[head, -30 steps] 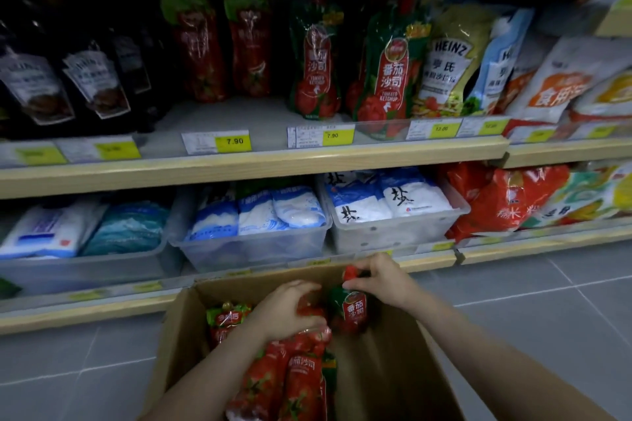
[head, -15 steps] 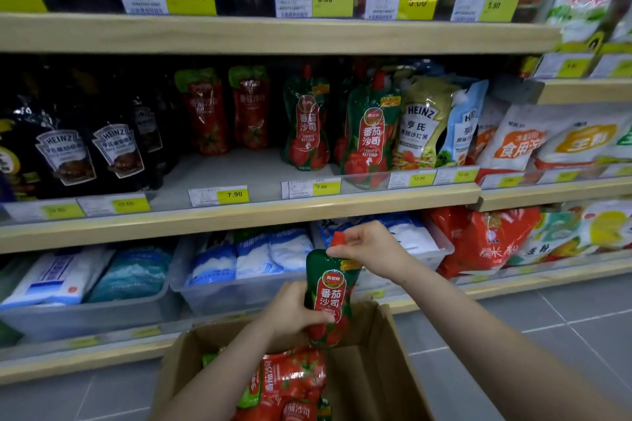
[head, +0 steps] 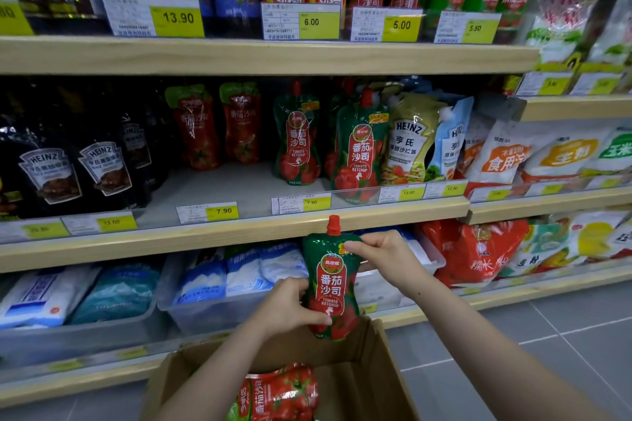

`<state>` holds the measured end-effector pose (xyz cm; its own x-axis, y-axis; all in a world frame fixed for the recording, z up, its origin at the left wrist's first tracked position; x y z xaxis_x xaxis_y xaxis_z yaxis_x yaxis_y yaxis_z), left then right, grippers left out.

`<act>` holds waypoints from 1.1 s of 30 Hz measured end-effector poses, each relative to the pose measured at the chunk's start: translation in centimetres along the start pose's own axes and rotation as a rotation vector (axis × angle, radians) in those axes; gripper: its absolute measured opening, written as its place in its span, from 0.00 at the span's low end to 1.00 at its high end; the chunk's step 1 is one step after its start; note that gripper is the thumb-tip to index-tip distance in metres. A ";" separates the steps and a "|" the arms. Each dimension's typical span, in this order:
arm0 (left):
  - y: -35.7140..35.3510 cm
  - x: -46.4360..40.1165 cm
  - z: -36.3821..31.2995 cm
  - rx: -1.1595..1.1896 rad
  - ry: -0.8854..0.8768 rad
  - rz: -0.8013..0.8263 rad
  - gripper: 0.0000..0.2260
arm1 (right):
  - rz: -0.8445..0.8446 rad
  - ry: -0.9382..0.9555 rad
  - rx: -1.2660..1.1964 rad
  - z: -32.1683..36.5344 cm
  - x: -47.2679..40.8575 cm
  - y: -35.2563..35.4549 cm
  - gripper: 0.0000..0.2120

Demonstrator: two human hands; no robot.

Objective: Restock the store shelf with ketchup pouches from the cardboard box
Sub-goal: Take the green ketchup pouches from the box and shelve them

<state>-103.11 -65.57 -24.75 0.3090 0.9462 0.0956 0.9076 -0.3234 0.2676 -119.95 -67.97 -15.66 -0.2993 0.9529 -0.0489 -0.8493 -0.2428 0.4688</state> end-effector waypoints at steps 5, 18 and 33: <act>0.3 -0.2 -0.4 -0.017 -0.016 -0.062 0.20 | -0.014 0.015 -0.096 -0.7 0.5 -0.5 0.04; 0.9 -0.2 -0.8 -0.055 -0.036 -0.158 0.21 | 0.058 -0.024 0.001 -1.2 0.6 -1.6 0.07; 11.9 -3.1 -18.6 -0.195 -0.431 -0.454 0.20 | -0.242 0.403 0.074 14.5 -6.1 4.2 0.09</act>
<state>-98.60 -72.45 -4.00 0.0308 0.8925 -0.4499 0.9191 0.1517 0.3637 -115.34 -72.12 -0.60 -0.2541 0.8303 -0.4959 -0.8865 0.0051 0.4627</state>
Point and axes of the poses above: each hand's wrist, its own x-axis away from the middle knuckle, its own y-axis out of the back of the hand, z = x × y, the point moved 5 cm from there along -x, towards the middle knuckle, and after that the axes turned 13 degrees about x, right-handed, at the moved point
